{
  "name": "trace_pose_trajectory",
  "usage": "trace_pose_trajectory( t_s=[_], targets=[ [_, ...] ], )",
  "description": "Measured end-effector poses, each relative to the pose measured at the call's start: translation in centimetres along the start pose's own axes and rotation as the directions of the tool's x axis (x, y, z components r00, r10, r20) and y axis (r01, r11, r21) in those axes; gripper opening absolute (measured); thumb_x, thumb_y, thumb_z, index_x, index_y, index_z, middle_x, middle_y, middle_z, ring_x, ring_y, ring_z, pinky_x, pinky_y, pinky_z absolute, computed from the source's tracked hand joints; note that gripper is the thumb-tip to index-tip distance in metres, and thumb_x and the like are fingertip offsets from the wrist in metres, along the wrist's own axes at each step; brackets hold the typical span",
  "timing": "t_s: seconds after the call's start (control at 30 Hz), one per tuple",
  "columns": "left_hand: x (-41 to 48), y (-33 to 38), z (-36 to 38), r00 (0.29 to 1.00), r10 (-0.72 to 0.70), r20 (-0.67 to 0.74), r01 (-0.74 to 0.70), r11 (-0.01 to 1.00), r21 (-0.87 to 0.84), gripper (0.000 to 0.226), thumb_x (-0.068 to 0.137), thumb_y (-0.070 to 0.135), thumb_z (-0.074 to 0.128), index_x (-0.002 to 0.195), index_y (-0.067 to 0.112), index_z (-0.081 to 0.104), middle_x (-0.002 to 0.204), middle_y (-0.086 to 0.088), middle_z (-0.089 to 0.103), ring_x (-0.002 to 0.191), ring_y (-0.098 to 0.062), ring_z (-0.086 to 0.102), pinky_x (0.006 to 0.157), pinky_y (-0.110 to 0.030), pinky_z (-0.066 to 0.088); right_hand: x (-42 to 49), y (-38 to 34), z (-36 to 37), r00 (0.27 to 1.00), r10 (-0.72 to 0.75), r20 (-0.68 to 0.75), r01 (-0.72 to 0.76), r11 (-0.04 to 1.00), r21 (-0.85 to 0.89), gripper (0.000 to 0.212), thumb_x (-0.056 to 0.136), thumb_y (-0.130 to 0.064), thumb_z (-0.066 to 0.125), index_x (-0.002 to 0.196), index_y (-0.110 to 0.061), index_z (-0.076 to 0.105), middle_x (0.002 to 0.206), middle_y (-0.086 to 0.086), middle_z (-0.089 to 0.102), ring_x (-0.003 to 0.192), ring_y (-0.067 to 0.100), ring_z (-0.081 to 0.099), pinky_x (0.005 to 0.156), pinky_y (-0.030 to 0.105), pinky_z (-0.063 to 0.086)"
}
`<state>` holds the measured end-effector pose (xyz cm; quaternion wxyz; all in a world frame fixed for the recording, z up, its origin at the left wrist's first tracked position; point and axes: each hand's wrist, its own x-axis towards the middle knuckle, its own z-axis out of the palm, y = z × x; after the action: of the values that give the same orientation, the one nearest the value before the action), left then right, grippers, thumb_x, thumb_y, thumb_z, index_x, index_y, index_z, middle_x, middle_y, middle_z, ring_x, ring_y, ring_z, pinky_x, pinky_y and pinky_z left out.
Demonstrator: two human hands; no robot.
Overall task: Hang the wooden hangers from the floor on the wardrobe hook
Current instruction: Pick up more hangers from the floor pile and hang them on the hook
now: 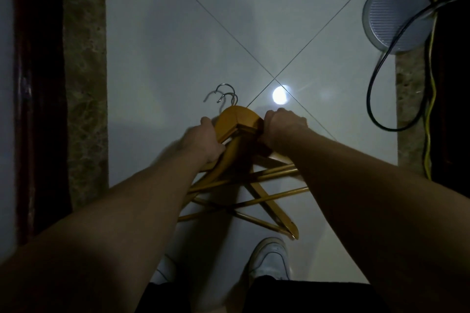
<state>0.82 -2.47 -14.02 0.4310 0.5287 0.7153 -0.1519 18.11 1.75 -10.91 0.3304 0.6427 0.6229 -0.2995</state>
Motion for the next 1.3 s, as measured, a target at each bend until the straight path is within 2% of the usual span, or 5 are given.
trace_pose_trajectory(
  t_s=[0.13,0.27,0.6,0.9,1.3],
  targets=[
    [0.0,0.5,0.2,1.000,-0.011,0.025,0.011,1.000,0.004,0.059,0.083,0.025,0.071,0.126,0.011,0.033,0.114,-0.022,0.057,0.098,-0.039,0.060,0.072,-0.043,0.047,0.0,0.3,0.5,1.000,-0.006,0.008,0.005,0.997,0.079,0.041,0.089,-0.020,0.071,0.123,-0.009,0.050,0.097,0.010,0.053,0.090,0.026,0.056,0.086,0.038,0.050],
    [-0.3,0.5,0.2,0.999,0.006,0.039,-0.006,1.000,-0.015,0.058,0.085,0.023,0.069,0.133,0.013,0.040,0.120,-0.018,0.059,0.107,-0.038,0.059,0.086,-0.046,0.049,0.3,0.3,1.1,1.000,-0.022,0.010,0.021,0.999,0.033,0.040,0.089,-0.018,0.071,0.122,-0.012,0.051,0.097,0.009,0.053,0.089,0.024,0.054,0.087,0.038,0.050],
    [-2.5,0.4,-2.8,0.980,0.133,-0.147,-0.134,0.991,0.002,0.042,0.091,0.040,0.061,0.122,0.019,0.041,0.108,-0.011,0.064,0.100,-0.036,0.062,0.075,-0.038,0.042,-1.1,0.1,-0.9,0.997,-0.014,-0.081,0.025,0.990,0.136,0.022,0.089,-0.037,0.066,0.100,-0.018,0.061,0.083,0.004,0.062,0.086,0.026,0.064,0.082,0.039,0.056],
    [-10.7,4.2,-15.0,0.943,0.179,-0.280,-0.150,0.981,0.123,0.029,0.097,0.032,0.055,0.116,0.018,0.039,0.102,-0.007,0.060,0.080,-0.023,0.051,0.069,-0.037,0.040,-10.2,-0.7,-12.0,0.992,-0.015,-0.123,0.047,0.962,0.267,0.012,0.087,-0.018,0.061,0.098,-0.015,0.059,0.079,0.002,0.059,0.079,0.024,0.065,0.075,0.033,0.057],
    [-28.5,13.2,-31.9,0.902,0.267,-0.340,-0.234,0.963,0.136,0.034,0.097,0.034,0.056,0.122,0.021,0.036,0.112,-0.008,0.061,0.096,-0.029,0.063,0.076,-0.041,0.051,-29.4,2.6,-30.2,0.960,-0.001,-0.280,0.083,0.956,0.282,0.011,0.094,-0.021,0.056,0.101,-0.017,0.050,0.079,0.003,0.055,0.068,0.019,0.056,0.059,0.030,0.046]
  ],
)
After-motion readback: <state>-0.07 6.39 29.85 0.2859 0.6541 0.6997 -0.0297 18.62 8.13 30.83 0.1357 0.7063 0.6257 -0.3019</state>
